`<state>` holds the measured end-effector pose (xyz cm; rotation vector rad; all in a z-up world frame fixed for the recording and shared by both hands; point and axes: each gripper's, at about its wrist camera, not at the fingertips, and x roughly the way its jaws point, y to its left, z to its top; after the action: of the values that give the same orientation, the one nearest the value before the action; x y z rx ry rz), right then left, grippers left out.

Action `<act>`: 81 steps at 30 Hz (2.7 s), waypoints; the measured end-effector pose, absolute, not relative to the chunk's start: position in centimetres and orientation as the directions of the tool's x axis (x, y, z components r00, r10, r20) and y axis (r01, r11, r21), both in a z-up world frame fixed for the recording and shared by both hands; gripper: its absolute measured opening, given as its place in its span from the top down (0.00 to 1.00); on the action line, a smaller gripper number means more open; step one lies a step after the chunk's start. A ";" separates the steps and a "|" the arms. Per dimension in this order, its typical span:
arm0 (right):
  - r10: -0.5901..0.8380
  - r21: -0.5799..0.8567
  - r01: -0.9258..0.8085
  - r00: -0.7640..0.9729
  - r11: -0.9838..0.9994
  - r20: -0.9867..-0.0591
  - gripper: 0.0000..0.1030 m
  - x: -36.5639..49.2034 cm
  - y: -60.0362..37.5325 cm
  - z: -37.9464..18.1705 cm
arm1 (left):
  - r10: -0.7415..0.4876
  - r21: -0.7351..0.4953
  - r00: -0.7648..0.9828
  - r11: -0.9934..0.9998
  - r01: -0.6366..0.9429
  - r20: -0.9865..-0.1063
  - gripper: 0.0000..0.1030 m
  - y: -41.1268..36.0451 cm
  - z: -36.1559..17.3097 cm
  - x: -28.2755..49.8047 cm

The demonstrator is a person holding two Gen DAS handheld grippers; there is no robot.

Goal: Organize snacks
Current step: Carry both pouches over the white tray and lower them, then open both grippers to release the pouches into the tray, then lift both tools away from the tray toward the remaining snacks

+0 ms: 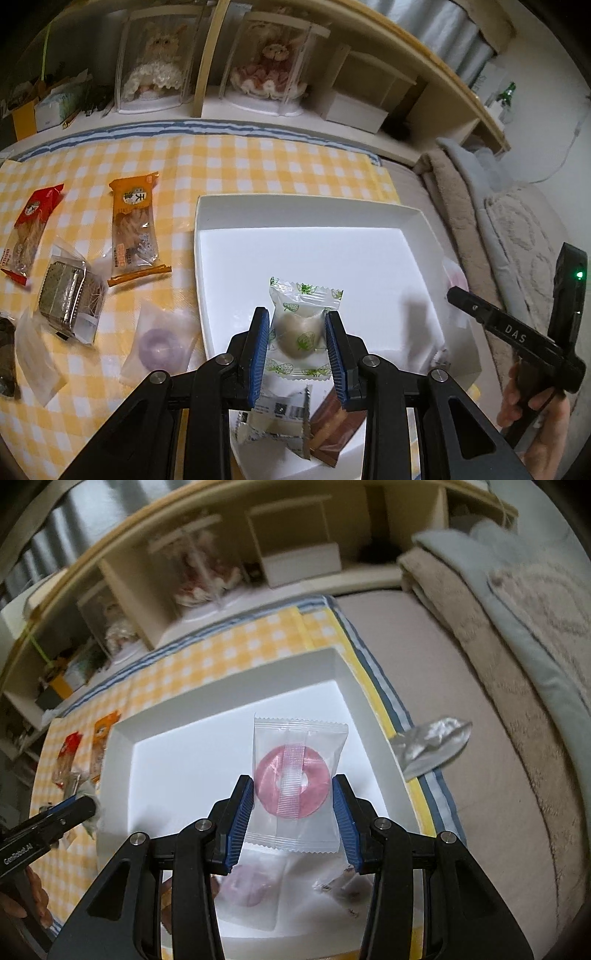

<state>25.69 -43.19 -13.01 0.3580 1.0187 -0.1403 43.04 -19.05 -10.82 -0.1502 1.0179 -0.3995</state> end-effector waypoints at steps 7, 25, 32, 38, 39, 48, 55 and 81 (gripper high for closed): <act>0.051 0.245 0.326 0.505 0.913 -0.862 0.38 26.2 -44.2 -14.2 | -0.377 -0.277 0.480 0.923 0.269 -0.792 0.35 -18.6 -11.3 42.8; 0.000 0.163 0.288 0.491 0.943 -0.871 0.00 24.7 -42.3 -12.4 | -0.337 -0.211 0.487 0.932 0.296 -0.806 0.00 -18.0 -10.3 40.0; -0.014 0.136 0.264 0.498 0.955 -0.867 0.00 24.4 -41.2 -11.3 | -0.330 -0.197 0.507 0.934 0.298 -0.797 0.00 -17.3 -8.8 38.9; -0.023 0.124 0.245 0.523 0.962 -0.852 0.00 24.1 -40.0 -9.7 | -0.321 -0.191 0.536 0.939 0.285 -0.780 0.00 -16.0 -7.0 37.5; -0.025 0.123 0.242 0.528 0.963 -0.849 0.00 24.0 -39.8 -9.4 | -0.322 -0.191 0.539 0.939 0.285 -0.778 0.00 -15.8 -6.7 37.3; -0.022 0.106 0.192 0.565 0.976 -0.825 0.00 23.4 -36.8 -6.8 | -0.313 -0.195 0.554 0.945 0.263 -0.771 0.00 -12.5 -4.0 35.0; -0.003 0.094 0.140 0.571 0.986 -0.821 0.00 23.5 -33.9 -6.3 | -0.286 -0.197 0.554 0.957 0.215 -0.782 0.00 -8.9 -2.8 33.6; 0.187 0.167 -0.087 0.552 0.982 -0.812 0.00 24.3 -21.0 -7.9 | -0.137 -0.180 0.616 0.984 -0.008 -0.775 0.00 5.7 -1.3 28.0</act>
<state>24.31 -21.02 -7.88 0.1119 0.9727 0.1625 28.05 5.68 -1.35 -0.1718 0.9047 -0.0743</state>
